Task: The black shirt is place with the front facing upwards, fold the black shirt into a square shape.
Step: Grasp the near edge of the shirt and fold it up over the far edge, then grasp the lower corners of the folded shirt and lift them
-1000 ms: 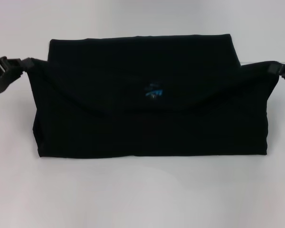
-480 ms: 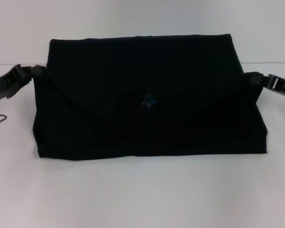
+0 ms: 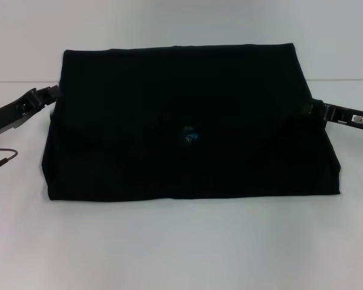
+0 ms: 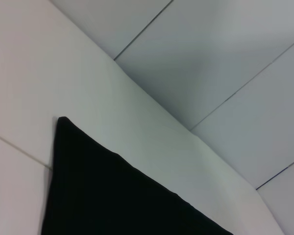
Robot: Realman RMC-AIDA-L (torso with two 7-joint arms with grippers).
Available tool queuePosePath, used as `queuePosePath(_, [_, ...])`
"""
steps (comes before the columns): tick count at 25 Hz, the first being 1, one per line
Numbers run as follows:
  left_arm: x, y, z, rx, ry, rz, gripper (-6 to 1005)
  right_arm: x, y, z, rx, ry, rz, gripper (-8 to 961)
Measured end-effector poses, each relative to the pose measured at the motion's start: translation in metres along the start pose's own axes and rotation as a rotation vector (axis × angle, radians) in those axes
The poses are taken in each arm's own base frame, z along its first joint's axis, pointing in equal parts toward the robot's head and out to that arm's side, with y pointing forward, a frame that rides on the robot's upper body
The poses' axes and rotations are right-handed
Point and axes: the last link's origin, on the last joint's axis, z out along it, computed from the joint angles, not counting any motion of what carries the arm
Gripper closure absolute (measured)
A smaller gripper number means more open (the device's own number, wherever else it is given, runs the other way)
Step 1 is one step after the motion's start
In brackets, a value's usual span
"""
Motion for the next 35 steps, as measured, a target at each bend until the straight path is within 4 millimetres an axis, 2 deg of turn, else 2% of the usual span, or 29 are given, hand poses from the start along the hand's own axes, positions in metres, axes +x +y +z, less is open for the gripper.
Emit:
queuePosePath(4, [0.002, -0.001, -0.007, -0.026, -0.007, 0.027, 888, -0.003, -0.003, -0.004, -0.004, -0.004, -0.005, 746])
queuePosePath(6, [0.006, -0.002, -0.015, -0.048, -0.011, 0.04, 879, -0.004, -0.004, -0.009, -0.02, -0.003, -0.007, 650])
queuePosePath(13, [0.011, -0.001, -0.045, -0.153, -0.122, 0.025, 455, -0.013, -0.013, -0.032, -0.05, -0.059, -0.018, 333])
queuePosePath(17, [0.009, 0.003, -0.054, -0.182, -0.221, 0.029, 302, -0.014, -0.02, -0.048, -0.077, -0.118, -0.01, 177])
queuePosePath(20, [0.007, 0.003, -0.056, -0.163, -0.285, 0.023, 206, -0.009, -0.016, -0.058, -0.147, -0.093, -0.086, 64])
queuePosePath(21, [0.005, 0.002, -0.057, -0.124, -0.365, 0.023, 185, -0.005, -0.012, -0.061, -0.184, -0.072, -0.133, 59])
queuePosePath(26, [0.004, 0.001, -0.056, -0.071, -0.455, 0.056, 104, 0.029, 0.012, -0.07, -0.384, 0.007, -0.366, 33])
queuePosePath(30, [0.001, -0.002, -0.05, -0.002, -0.511, 0.057, 105, 0.05, 0.022, -0.069, -0.436, 0.015, -0.429, 12])
queuePosePath(35, [-0.004, -0.006, -0.043, 0.061, -0.531, 0.065, 107, 0.066, 0.028, -0.064, -0.46, 0.068, -0.465, 8])
